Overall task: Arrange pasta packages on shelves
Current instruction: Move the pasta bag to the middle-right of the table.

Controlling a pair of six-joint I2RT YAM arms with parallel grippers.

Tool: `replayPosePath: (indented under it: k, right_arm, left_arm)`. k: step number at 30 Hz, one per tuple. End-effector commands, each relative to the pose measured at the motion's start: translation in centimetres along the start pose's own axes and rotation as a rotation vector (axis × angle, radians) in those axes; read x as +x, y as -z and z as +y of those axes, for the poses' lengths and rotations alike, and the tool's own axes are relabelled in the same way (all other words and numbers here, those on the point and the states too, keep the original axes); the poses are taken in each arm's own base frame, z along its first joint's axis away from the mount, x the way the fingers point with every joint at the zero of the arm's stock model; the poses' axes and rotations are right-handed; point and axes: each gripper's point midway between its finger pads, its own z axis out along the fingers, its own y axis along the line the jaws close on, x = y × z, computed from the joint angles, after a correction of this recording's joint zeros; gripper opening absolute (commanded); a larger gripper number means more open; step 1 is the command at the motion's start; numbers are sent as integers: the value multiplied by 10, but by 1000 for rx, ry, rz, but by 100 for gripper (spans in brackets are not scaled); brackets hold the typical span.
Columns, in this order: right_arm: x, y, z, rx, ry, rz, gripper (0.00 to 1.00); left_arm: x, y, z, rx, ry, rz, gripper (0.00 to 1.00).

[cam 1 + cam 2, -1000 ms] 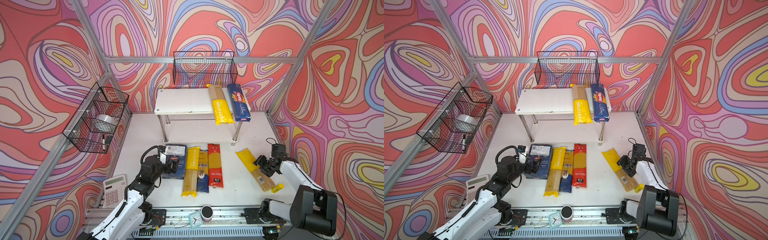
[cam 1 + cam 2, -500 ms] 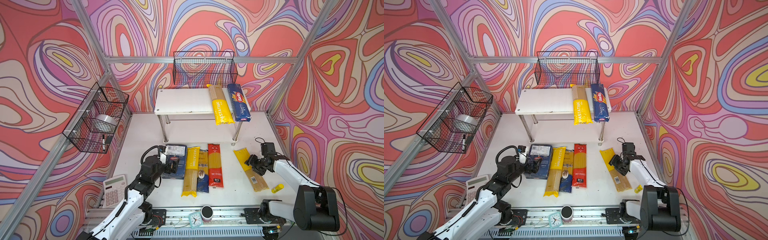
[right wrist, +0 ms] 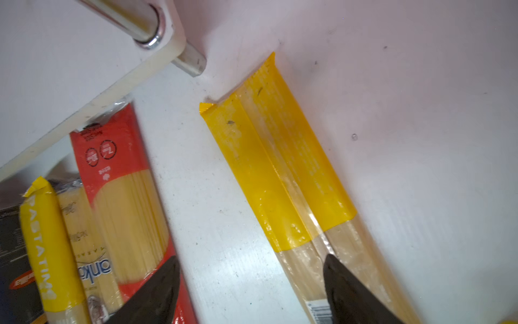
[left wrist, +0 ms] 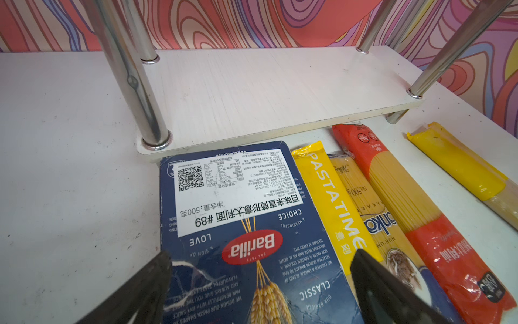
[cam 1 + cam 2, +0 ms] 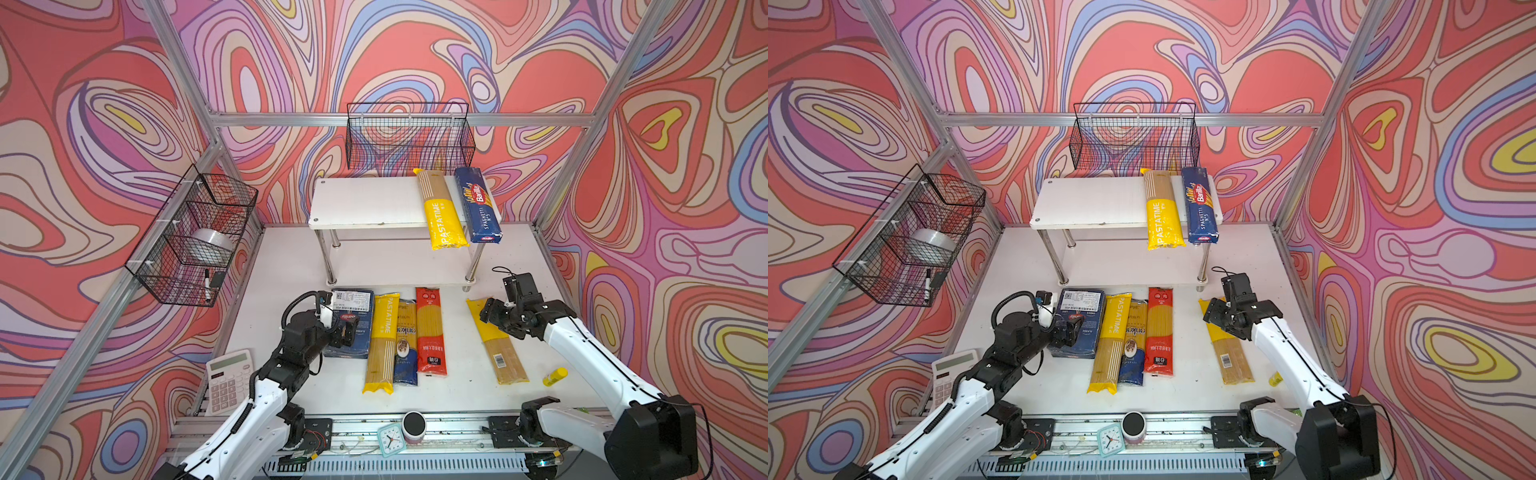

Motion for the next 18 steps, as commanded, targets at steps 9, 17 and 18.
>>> replayPosePath:
  k: [9,17,18]
  right_arm:
    - [18,-34,-24,138,33,73,99]
    - [37,-55,-18,93,15,146,98]
    - [39,-56,-16,79,9,154,98]
  left_arm:
    - [-12,2,-3,4,-11,-14,100]
    - [-12,2,-2,1,-11,-17,100]
    - [-12,2,-2,1,-10,-17,100]
